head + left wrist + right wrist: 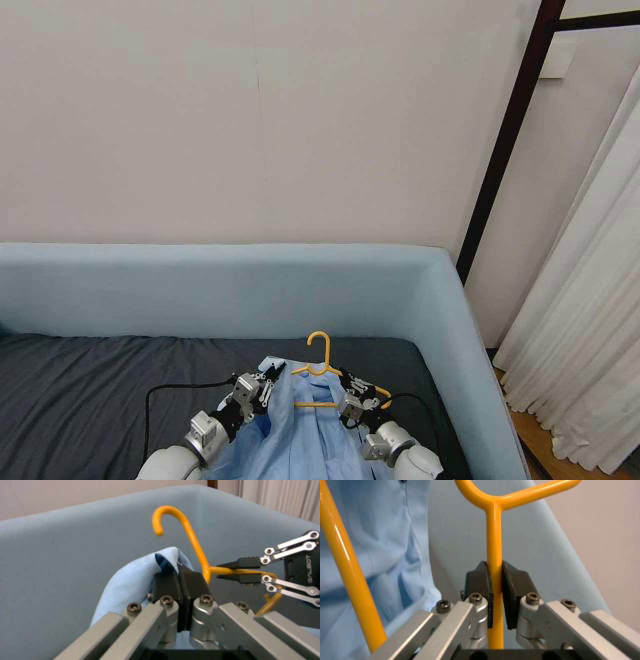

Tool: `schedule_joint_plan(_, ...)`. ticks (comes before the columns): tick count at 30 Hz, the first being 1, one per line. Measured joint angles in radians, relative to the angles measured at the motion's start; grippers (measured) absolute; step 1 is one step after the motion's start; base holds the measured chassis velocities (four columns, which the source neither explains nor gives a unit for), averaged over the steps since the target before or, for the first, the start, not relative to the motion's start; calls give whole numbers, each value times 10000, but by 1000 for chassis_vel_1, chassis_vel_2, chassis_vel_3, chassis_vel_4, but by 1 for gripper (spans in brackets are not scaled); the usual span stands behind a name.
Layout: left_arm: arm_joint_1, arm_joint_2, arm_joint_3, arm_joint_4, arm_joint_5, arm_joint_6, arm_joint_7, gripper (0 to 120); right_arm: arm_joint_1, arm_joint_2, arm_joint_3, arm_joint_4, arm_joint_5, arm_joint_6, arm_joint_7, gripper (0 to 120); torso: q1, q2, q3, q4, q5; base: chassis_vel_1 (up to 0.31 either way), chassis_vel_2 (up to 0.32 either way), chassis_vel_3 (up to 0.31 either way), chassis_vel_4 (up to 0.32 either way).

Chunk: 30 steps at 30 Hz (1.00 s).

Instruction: Pick up the clothes from the sofa and hang them on the clothes hanger.

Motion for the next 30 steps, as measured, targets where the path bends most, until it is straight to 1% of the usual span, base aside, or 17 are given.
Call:
schedule_joint_plan(6, -89, -110, 214, 24, 56, -5, 6, 0, 400, 174, -389, -258, -91, -197, -140, 5, -1, 0, 0, 1, -1, 0, 0, 0, 0)
schedule_joint_plan(10, -133, -80, 289, -10, 60, 14, 8, 0, 684, 357, -517, -616, -218, -36, -452, 5, 0, 0, 0, 0, -1, 0, 0, 0, 0)
schedule_joint_plan(15, 4, -39, 279, -39, 89, 7, 15, 0, 791, 535, -627, -739, -191, -73, -425, 5, 1, 0, 0, 2, -2, 0, 0, 0, 0)
schedule_joint_plan(19, 43, -19, 224, 31, 125, -44, 24, 0, 782, 555, -654, -681, 57, 243, -495, 5, 1, 0, 0, 0, -2, 0, 0, 0, 0)
schedule_joint_plan(22, 118, 7, 208, 59, 149, -110, 42, 0, 775, 593, -664, -650, 374, 702, -449, 5, 1, 0, 0, 0, -2, 0, 0, 0, 0)
schedule_joint_plan(24, 160, 2, 209, 51, 162, -125, 53, 0, 774, 627, -663, -669, 395, 736, -341, 5, 1, 1, 0, 0, -2, 0, 0, 0, 0)
schedule_joint_plan(30, 369, -44, 256, -77, 264, -187, 173, 0, 777, 670, -653, -703, 218, 351, 42, 5, 1, 0, 0, 0, -1, 0, 0, 0, 0)
